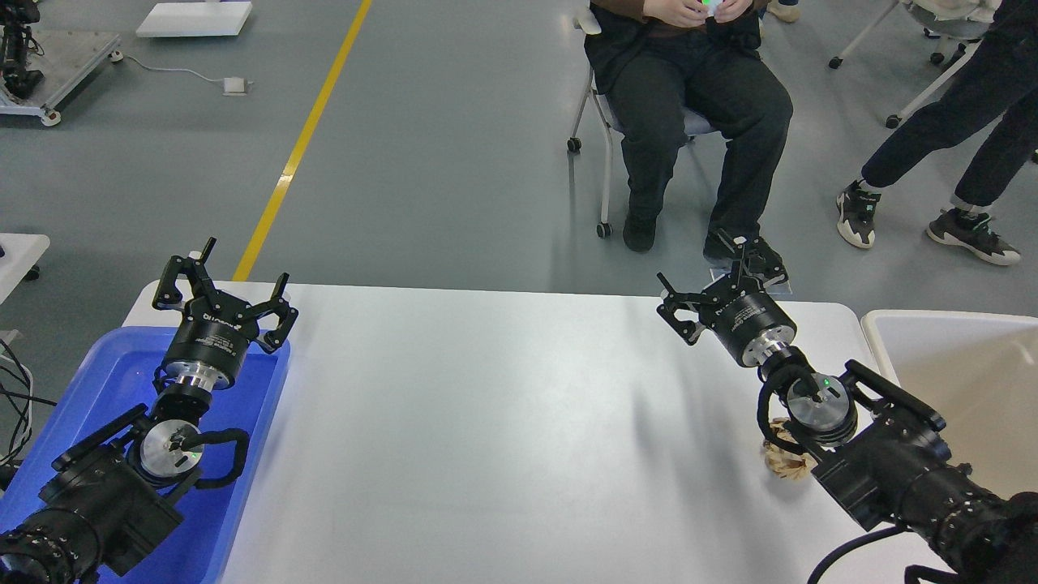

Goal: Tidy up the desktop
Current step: 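Raise the right gripper and swing it away from the tan object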

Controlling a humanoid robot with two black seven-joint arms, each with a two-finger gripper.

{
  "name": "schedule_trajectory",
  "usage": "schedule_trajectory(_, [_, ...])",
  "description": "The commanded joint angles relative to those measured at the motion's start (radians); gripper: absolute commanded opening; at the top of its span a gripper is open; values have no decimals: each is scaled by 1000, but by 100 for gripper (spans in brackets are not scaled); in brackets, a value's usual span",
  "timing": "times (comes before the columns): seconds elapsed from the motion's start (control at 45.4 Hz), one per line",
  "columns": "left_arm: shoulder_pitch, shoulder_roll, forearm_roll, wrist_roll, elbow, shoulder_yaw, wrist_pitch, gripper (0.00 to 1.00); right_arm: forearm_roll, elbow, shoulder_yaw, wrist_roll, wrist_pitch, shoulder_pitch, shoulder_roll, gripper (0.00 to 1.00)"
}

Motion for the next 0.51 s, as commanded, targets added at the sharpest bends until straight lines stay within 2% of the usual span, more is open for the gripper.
schedule_trajectory(0.0, [0,0,-2,1,0,0,0,100,-1,0,0,0,-1,0,4,100])
schedule_trajectory(0.485, [0,0,0,0,0,0,-2,100,-4,5,-5,0,5,-2,4,100])
